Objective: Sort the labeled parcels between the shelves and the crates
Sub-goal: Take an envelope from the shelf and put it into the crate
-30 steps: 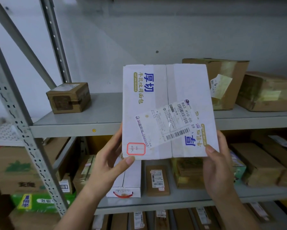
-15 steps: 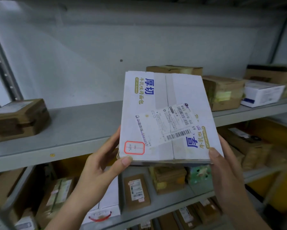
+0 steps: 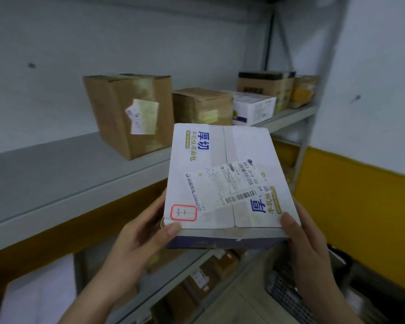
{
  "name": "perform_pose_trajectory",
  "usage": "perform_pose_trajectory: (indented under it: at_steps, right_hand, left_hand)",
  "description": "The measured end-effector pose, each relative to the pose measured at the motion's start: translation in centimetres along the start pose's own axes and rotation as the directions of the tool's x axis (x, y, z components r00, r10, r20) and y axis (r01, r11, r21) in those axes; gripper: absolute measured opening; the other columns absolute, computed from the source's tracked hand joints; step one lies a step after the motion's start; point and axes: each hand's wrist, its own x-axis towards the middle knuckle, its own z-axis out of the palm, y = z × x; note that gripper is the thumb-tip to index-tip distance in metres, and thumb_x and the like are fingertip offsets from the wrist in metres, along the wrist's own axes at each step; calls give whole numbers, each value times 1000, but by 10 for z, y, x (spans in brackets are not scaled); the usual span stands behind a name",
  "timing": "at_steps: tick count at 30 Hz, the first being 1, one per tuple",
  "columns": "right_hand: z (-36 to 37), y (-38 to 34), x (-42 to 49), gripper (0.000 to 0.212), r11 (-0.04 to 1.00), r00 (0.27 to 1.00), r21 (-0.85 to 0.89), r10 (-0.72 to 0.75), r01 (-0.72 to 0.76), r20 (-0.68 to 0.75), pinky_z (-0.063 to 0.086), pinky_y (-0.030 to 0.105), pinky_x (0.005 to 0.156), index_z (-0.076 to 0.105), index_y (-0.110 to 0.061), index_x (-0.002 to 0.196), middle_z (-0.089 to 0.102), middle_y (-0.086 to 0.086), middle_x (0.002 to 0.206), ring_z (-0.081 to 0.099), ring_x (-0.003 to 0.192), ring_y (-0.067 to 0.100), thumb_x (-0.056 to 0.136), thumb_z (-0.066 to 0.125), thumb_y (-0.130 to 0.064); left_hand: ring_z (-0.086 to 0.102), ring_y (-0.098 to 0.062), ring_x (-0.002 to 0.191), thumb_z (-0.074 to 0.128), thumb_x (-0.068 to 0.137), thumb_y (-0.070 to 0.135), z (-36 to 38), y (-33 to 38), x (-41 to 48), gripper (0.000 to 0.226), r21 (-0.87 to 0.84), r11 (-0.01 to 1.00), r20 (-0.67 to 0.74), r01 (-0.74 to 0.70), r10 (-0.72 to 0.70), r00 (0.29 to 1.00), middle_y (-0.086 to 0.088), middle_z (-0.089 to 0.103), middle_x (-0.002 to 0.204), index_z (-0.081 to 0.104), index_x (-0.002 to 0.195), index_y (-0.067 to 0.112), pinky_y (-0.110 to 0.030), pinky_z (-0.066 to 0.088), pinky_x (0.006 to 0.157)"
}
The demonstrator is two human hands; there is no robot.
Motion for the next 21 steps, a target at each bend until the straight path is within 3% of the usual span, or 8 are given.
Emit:
perform_pose_trajectory:
  at_steps: [2, 4, 6, 10, 15, 21]
  right_hand:
    - [-29, 5, 8, 46, 1000, 999, -6, 9, -10, -40, 57, 17, 72, 60, -25, 129, 74, -8, 114, 71, 101, 10, 85, 60, -38]
    - [-60, 11, 16, 41, 998, 997, -42, 33, -36, -73, 56, 14, 70, 60, -23, 128, 75, -12, 110, 71, 98, 6, 87, 54, -28]
    - [-89, 19, 23, 42, 994, 992, -79, 68, -77, -106, 56, 14, 70, 61, -21, 129, 74, -12, 111, 71, 99, 7, 88, 54, -28]
    - [-141, 38, 37, 34, 978, 974, -97, 170, -185, -148, 57, 16, 73, 62, -22, 130, 74, -11, 115, 71, 102, 7, 98, 52, -25]
    - [-199, 62, 51, 33, 941, 937, -130, 282, -312, -206, 59, 21, 71, 60, -29, 130, 74, -11, 114, 72, 101, 8, 99, 50, -31]
    - [-260, 114, 77, 43, 897, 853, -72, 387, -437, -350, 61, 30, 77, 58, -34, 134, 72, -11, 120, 71, 102, 8, 92, 55, -40]
  left_hand:
    - [62, -4, 123, 81, 60, 68, 25, -14, 21, 93, -18, 999, 62, 38, -37, 997, 18, 66, 131, 48, 142, 40, -17, 56, 85]
    - [64, -5, 120, 82, 64, 64, 52, -28, 44, 89, -44, 995, 99, 88, -84, 992, 16, 68, 128, 51, 142, 35, -16, 56, 83]
    - [65, -5, 118, 83, 59, 69, 82, -42, 63, 89, -64, 989, 135, 136, -126, 983, 14, 70, 126, 57, 136, 33, -15, 55, 82]
    - [66, -4, 114, 65, 87, 37, 140, -77, 96, 38, -87, 973, 183, 212, -193, 964, 17, 72, 121, 64, 125, 33, -17, 56, 83]
    - [71, -4, 104, 58, 89, 32, 202, -124, 137, 36, -86, 940, 253, 329, -299, 920, 18, 75, 112, 63, 124, 33, -15, 57, 72]
    - [71, -11, 110, 71, 84, 56, 264, -181, 202, 41, 14, 895, 408, 446, -412, 814, 13, 74, 118, 68, 121, 37, -28, 59, 86]
